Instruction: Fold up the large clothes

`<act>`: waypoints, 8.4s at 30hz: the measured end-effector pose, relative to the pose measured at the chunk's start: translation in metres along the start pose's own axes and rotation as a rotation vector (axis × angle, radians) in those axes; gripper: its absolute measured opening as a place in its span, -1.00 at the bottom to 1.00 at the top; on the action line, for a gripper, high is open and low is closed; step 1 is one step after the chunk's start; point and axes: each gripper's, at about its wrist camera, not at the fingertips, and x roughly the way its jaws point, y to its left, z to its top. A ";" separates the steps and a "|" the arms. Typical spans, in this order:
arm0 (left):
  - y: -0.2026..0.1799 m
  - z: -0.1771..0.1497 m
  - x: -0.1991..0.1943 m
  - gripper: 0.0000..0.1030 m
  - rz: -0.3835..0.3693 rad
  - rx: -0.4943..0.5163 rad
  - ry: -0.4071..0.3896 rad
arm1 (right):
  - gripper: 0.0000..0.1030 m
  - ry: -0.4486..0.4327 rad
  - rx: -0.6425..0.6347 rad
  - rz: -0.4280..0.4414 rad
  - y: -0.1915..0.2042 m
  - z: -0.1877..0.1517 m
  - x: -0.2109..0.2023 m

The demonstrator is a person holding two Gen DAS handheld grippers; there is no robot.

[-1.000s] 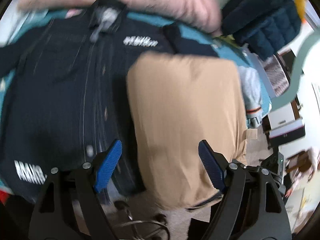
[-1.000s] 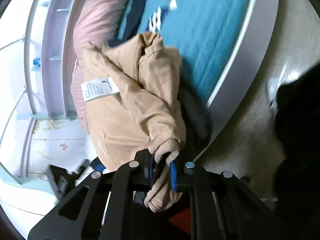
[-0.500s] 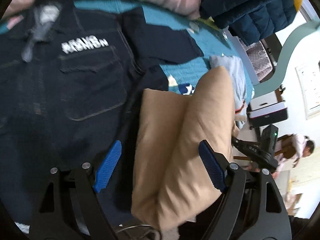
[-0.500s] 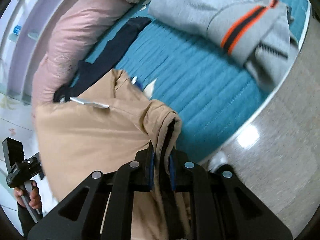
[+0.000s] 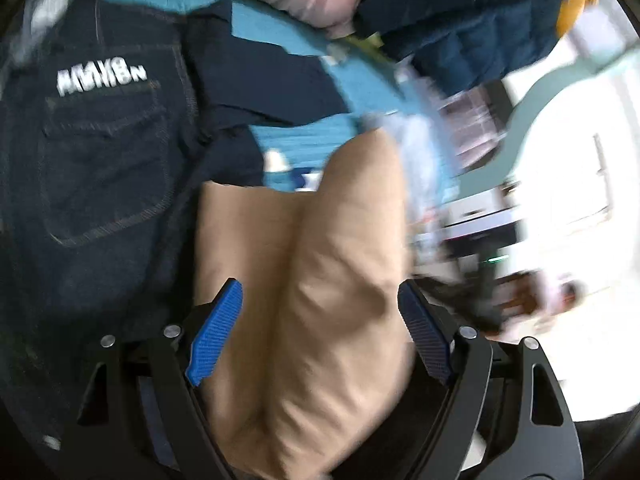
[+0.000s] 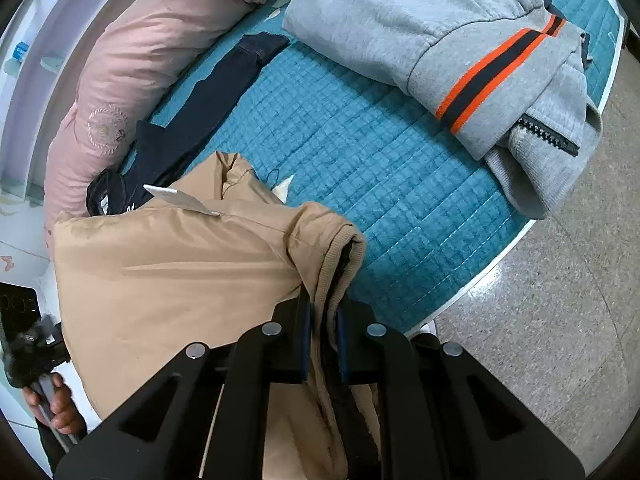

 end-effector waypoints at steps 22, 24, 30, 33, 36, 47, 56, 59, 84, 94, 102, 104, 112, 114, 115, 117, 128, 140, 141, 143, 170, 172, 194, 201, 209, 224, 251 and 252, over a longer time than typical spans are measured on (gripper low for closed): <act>0.026 0.000 0.018 -0.54 0.036 0.013 0.032 | -0.86 -0.034 -0.053 0.051 0.004 0.007 -0.013; 0.018 0.000 0.013 -0.58 0.044 0.039 0.014 | -0.86 -0.035 -0.045 0.058 -0.004 0.007 -0.015; 0.023 -0.012 0.019 -0.59 0.093 0.017 0.032 | -0.19 -0.041 -0.019 0.049 -0.011 0.000 -0.013; 0.036 -0.019 0.013 -0.63 0.108 -0.023 0.016 | -0.08 -0.018 -0.007 0.079 -0.013 -0.003 -0.008; 0.042 -0.025 0.004 -0.68 0.130 -0.042 0.005 | 0.06 0.001 -0.026 0.086 -0.010 -0.001 -0.004; 0.049 -0.024 0.006 -0.59 0.144 -0.068 0.044 | 0.41 0.217 -0.029 0.279 -0.014 0.022 0.048; 0.049 -0.021 0.018 0.17 0.101 -0.125 0.069 | -0.19 0.242 -0.073 0.307 -0.013 0.014 0.041; 0.051 -0.018 0.031 0.20 0.041 -0.150 0.113 | -0.04 0.265 -0.032 0.327 -0.019 0.014 0.049; -0.116 0.089 0.002 -0.61 -0.030 0.266 -0.087 | -0.58 -0.127 0.128 0.474 -0.050 0.047 -0.104; -0.279 0.222 0.106 -0.62 -0.046 0.503 -0.038 | -0.58 -0.339 0.357 0.521 -0.132 0.097 -0.156; -0.325 0.269 0.232 -0.68 0.045 0.535 0.007 | -0.58 -0.376 0.458 0.366 -0.185 0.123 -0.126; -0.315 0.272 0.252 -0.66 0.096 0.510 -0.017 | -0.57 -0.389 0.450 0.295 -0.192 0.129 -0.118; -0.269 0.270 0.216 -0.25 0.037 0.407 -0.172 | -0.10 -0.365 0.395 0.166 -0.203 0.147 -0.086; -0.267 0.260 0.202 -0.23 0.027 0.449 -0.201 | 0.02 -0.377 0.399 0.142 -0.207 0.142 -0.092; -0.267 0.252 0.194 -0.14 0.038 0.478 -0.224 | 0.02 -0.389 0.391 0.130 -0.206 0.140 -0.099; -0.270 0.238 0.181 -0.09 -0.005 0.518 -0.240 | 0.02 -0.430 0.380 0.086 -0.204 0.133 -0.115; -0.286 0.186 0.237 0.01 0.023 0.635 -0.067 | -0.74 -0.481 -0.019 0.057 -0.117 0.157 -0.135; -0.262 0.199 0.200 0.19 -0.111 0.451 -0.150 | -1.00 -0.312 -0.010 -0.127 -0.149 0.205 -0.064; -0.257 0.197 0.192 0.22 -0.109 0.442 -0.164 | -1.00 -0.323 -0.011 -0.127 -0.147 0.202 -0.065; -0.247 0.185 0.177 0.29 -0.078 0.436 -0.181 | -1.00 -0.347 -0.011 -0.141 -0.141 0.197 -0.069; -0.220 -0.010 -0.055 0.81 0.300 0.436 -0.459 | 0.45 -0.446 -0.288 -0.198 0.081 0.016 -0.177; -0.222 -0.024 -0.065 0.87 0.326 0.454 -0.484 | 0.47 -0.451 -0.297 -0.196 0.089 0.003 -0.183; -0.227 -0.155 -0.158 0.91 0.443 0.393 -0.617 | 0.54 -0.499 -0.420 -0.105 0.142 -0.139 -0.253; -0.240 -0.194 -0.191 0.91 0.488 0.402 -0.677 | 0.55 -0.530 -0.455 -0.069 0.156 -0.175 -0.280; -0.258 -0.239 -0.228 0.91 0.538 0.420 -0.740 | 0.55 -0.558 -0.486 -0.024 0.167 -0.214 -0.307; -0.266 -0.315 -0.312 0.91 0.662 0.333 -0.873 | 0.59 -0.600 -0.598 0.066 0.204 -0.282 -0.349; -0.290 -0.380 -0.384 0.91 0.750 0.312 -0.997 | 0.76 -0.735 -0.704 0.104 0.234 -0.348 -0.415; -0.291 -0.380 -0.384 0.91 0.750 0.311 -0.997 | 0.76 -0.735 -0.703 0.105 0.233 -0.348 -0.415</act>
